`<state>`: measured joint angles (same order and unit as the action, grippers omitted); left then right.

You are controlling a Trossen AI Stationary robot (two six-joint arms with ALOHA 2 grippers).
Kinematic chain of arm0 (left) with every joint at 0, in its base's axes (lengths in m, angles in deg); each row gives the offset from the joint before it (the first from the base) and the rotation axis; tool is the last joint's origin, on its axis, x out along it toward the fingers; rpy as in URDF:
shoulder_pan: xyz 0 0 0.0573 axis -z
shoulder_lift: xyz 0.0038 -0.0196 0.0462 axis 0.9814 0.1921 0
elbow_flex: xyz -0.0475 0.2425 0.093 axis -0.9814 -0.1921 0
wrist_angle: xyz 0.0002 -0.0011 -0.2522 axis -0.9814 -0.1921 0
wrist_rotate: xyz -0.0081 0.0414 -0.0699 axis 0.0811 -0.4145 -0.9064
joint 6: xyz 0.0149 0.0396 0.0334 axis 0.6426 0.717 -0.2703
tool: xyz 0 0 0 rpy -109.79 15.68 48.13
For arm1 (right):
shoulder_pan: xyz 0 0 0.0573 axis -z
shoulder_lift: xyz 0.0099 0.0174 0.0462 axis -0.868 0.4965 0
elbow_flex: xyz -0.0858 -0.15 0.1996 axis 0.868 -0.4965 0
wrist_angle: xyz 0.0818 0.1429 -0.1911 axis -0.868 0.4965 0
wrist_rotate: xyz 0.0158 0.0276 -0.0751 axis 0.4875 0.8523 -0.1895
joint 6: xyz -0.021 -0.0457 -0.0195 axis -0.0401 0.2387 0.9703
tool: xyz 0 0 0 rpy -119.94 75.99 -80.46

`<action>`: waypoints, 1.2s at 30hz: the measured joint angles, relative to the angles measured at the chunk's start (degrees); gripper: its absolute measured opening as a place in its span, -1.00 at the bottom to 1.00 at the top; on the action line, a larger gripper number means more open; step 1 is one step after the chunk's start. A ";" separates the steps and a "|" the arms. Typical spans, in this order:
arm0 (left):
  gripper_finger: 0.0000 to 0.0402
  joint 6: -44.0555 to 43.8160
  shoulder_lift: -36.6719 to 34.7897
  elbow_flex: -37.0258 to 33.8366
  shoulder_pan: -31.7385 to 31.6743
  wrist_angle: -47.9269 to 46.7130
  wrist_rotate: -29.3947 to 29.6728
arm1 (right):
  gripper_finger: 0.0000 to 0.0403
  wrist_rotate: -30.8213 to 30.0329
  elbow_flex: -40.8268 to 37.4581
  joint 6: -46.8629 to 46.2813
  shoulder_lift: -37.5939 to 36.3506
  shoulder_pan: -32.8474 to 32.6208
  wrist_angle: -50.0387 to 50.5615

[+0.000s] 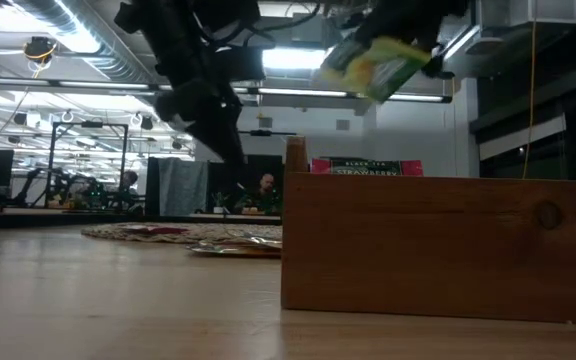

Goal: Pick & Place Tea
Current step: Put the yellow tea bag into the middle section of the wooden organizer

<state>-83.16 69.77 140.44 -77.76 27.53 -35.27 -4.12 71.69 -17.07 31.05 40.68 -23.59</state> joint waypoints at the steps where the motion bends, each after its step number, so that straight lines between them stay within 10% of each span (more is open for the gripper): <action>1: -0.83 0.47 0.00 -0.37 0.12 1.45 -0.02 | -0.98 -2.70 0.00 -2.07 0.04 -2.13 0.00; 13: -0.83 -0.07 0.00 -1.04 0.74 7.90 -0.02 | -0.98 -27.82 0.00 -23.52 3.68 -20.66 0.57; 36: -0.82 -0.16 0.00 -1.04 0.74 13.36 -0.01 | -0.96 -39.00 -0.07 -28.90 14.85 -29.94 1.75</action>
<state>-83.32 69.77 139.40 -77.01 40.89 -35.28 -43.12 71.63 -45.96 45.90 10.73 -21.84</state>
